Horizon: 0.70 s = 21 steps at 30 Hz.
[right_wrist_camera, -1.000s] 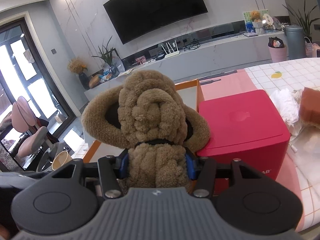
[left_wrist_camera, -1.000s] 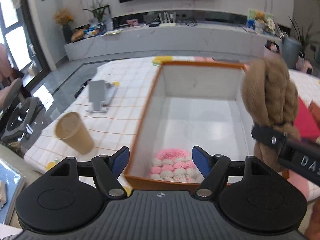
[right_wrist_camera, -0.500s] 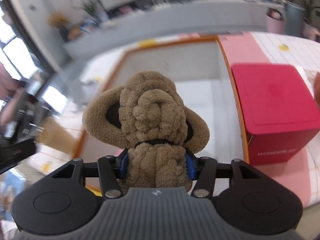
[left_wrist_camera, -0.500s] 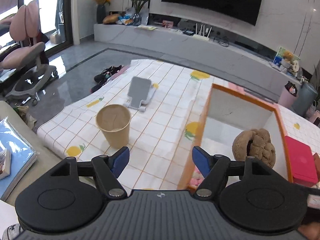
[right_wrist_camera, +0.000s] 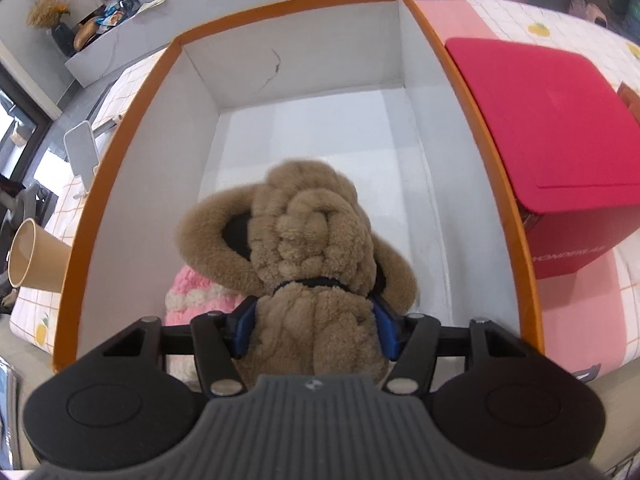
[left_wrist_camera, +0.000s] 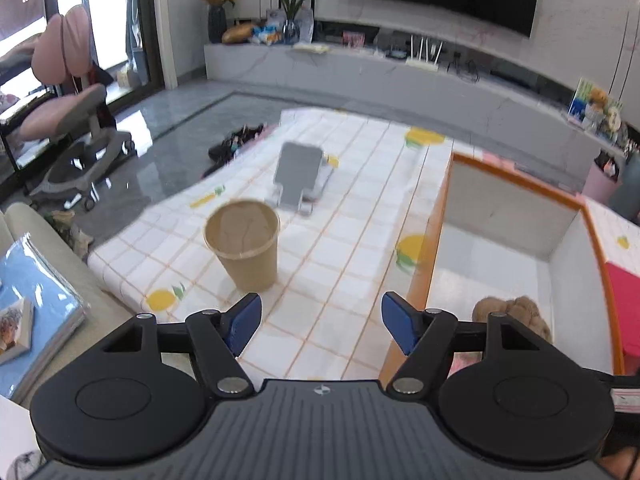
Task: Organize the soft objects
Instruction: 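Lower the plush toy into the orange box and open the right tool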
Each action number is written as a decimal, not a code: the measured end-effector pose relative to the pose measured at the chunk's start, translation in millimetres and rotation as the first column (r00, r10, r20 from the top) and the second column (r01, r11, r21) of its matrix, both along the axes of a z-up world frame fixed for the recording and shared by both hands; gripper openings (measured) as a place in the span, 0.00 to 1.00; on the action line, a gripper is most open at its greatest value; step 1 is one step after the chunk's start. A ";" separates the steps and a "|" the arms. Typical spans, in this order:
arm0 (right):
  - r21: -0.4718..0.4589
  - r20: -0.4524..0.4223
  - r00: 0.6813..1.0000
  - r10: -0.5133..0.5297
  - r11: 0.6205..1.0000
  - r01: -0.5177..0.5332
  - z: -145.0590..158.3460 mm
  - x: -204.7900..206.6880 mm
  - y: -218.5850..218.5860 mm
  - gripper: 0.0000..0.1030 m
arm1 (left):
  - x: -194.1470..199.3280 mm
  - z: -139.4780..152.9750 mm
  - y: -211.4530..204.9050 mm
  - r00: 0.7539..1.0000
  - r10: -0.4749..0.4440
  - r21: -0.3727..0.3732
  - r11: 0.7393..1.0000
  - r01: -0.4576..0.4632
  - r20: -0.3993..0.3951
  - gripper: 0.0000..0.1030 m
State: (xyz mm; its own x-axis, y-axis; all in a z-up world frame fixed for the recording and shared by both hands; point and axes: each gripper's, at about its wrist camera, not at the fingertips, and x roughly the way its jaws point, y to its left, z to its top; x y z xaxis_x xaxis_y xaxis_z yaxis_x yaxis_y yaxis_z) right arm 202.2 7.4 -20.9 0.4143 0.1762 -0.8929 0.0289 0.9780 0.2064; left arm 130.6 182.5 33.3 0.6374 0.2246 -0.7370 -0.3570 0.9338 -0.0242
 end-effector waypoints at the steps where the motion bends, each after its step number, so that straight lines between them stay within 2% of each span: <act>1: -0.006 0.007 1.000 0.007 1.000 -0.007 3.1 -3.0 3.5 0.60 | 2.1 -3.7 -0.2 1.000 0.001 -0.006 1.000 -0.001 -0.011 0.79; 4: -0.038 0.064 0.997 0.047 0.998 -0.045 6.9 -11.6 4.2 0.70 | 6.0 -9.9 -1.2 0.999 0.009 -0.012 1.000 -0.009 -0.039 0.79; 8: -0.090 0.137 0.985 0.104 0.992 -0.092 23.0 -20.3 11.3 0.79 | 3.7 -8.0 -4.2 0.999 -0.004 -0.009 1.000 0.003 -0.038 0.79; 12: -0.104 0.181 0.974 0.134 0.988 -0.116 35.8 -28.3 14.4 0.83 | -1.1 -0.1 -6.0 1.000 -0.015 -0.033 0.999 0.015 0.002 0.81; 17: -0.160 0.243 0.956 0.166 0.979 -0.129 49.1 -37.9 18.2 0.92 | -4.8 6.4 -10.7 0.999 -0.032 -0.007 0.999 0.033 0.028 0.82; 21: -0.151 0.253 0.952 0.172 0.979 -0.137 56.3 -42.2 14.0 0.94 | -6.4 9.4 -11.2 0.998 -0.040 -0.036 0.999 0.041 0.042 0.82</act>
State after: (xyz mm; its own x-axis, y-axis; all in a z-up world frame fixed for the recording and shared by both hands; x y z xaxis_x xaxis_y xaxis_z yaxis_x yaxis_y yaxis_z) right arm 160.0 21.3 35.3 0.6149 0.1470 -0.7748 -0.1632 0.9849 0.0573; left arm 124.2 171.3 42.8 0.6753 0.1714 -0.7174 -0.3168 0.9457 -0.0722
